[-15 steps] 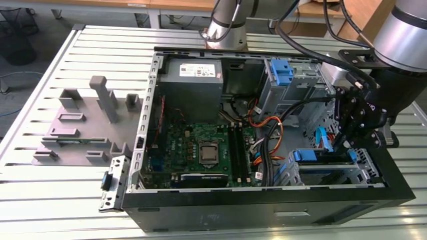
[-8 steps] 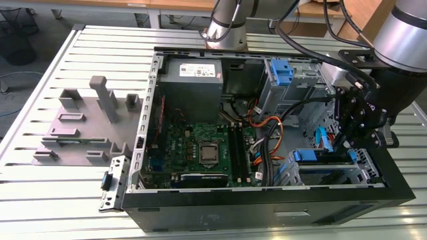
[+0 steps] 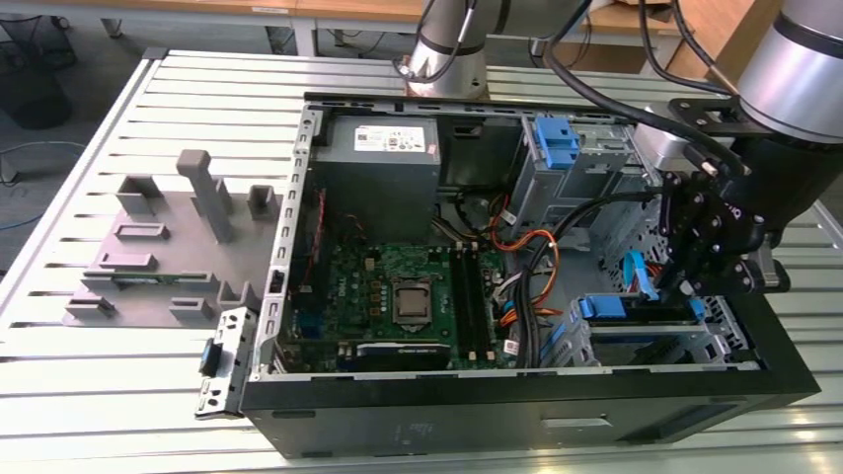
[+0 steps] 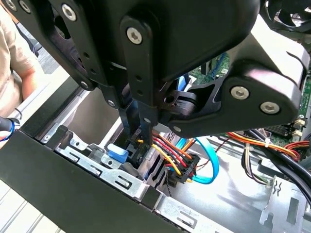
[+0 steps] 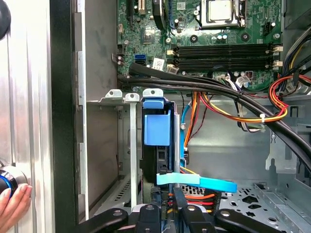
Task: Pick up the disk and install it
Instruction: 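Insert the second disk wire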
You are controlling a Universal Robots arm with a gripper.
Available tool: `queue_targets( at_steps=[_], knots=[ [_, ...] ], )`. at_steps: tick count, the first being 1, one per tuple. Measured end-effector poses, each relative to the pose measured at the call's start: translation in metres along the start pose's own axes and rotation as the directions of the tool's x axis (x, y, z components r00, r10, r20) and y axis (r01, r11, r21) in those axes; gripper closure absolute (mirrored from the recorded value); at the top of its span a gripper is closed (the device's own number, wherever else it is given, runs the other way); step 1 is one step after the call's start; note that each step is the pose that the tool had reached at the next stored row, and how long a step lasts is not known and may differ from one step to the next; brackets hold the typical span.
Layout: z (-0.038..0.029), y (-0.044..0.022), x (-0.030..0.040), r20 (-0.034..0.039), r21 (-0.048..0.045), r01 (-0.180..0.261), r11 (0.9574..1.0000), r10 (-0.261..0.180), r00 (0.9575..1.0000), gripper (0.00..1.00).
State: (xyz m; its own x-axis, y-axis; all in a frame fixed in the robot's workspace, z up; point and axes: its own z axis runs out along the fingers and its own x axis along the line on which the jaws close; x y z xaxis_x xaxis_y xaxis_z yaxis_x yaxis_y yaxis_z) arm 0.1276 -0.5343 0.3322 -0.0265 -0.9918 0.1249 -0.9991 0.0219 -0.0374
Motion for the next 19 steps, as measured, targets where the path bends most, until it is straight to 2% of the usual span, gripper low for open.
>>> queue_targets(
  at_steps=[7, 19],
  knots=[
    [0.0003, -0.0030, -0.0001, 0.0001, 0.0000, 0.000, 1.0000, 0.000, 1.0000, 0.76],
    [0.0002, -0.0034, -0.0001, -0.0002, 0.0000, 0.000, 1.0000, 0.000, 1.0000, 0.77]
  ],
)
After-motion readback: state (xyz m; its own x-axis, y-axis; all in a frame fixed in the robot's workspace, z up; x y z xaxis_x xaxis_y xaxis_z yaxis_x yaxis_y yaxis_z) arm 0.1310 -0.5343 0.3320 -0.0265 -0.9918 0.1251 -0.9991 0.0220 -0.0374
